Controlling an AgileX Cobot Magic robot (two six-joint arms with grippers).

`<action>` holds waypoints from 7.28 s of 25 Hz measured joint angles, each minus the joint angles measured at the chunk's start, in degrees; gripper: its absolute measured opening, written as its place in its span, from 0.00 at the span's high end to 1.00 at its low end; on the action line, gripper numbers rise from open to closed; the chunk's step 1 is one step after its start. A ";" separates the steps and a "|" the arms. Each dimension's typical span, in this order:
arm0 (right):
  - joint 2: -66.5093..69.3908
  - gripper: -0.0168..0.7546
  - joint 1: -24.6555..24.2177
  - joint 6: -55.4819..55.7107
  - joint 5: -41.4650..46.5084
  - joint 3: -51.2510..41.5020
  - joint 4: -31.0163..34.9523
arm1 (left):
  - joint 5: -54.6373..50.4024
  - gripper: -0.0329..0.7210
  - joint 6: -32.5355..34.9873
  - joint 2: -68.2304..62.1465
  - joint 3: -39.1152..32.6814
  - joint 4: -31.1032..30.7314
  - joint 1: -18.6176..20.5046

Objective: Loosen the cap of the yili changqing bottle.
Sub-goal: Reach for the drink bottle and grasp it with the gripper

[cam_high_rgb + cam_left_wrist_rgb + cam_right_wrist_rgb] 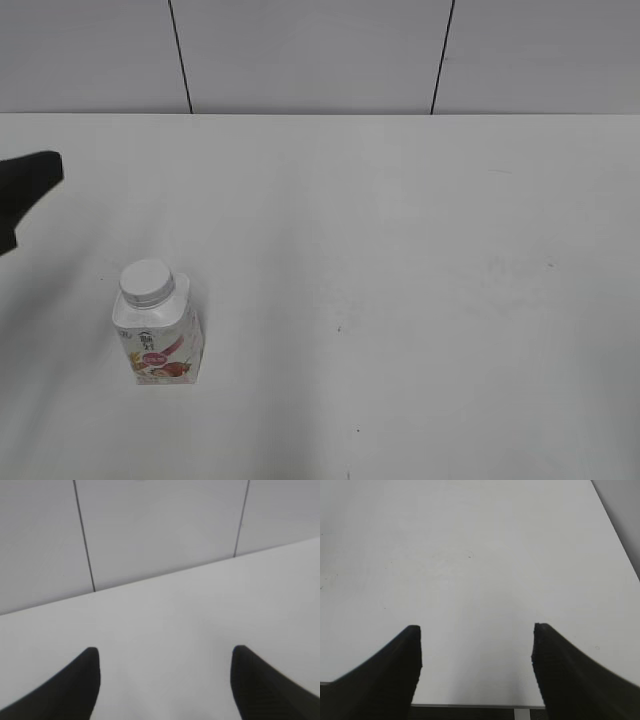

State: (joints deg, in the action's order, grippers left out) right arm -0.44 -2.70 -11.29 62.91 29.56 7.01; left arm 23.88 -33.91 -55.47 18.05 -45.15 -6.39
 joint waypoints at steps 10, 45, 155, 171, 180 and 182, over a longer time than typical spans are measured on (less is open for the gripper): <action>0.00 0.27 0.00 0.00 0.00 0.00 0.02 | 19.61 0.29 -7.90 -7.80 0.00 -25.47 10.29; 0.00 0.27 0.00 0.00 -0.02 0.00 0.02 | 45.12 0.30 -5.48 -36.90 8.11 -60.06 29.13; 0.00 0.27 0.00 0.00 -0.02 0.00 0.07 | 45.26 0.12 16.92 -61.79 17.63 -57.19 19.66; 0.00 0.27 0.00 0.00 -0.02 0.00 0.07 | 45.31 0.17 19.65 -66.40 17.81 -52.80 14.97; 0.00 0.27 0.00 0.00 -0.02 0.00 0.07 | 45.31 0.18 20.76 -66.75 18.26 -51.60 14.48; 0.00 0.27 0.00 0.00 -0.02 0.00 0.07 | 45.31 0.18 20.89 -67.00 18.77 -51.54 14.14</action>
State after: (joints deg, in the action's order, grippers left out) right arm -0.44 -2.70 -11.29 62.89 29.56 7.07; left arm 69.19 -13.03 -122.47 36.82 -96.69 7.76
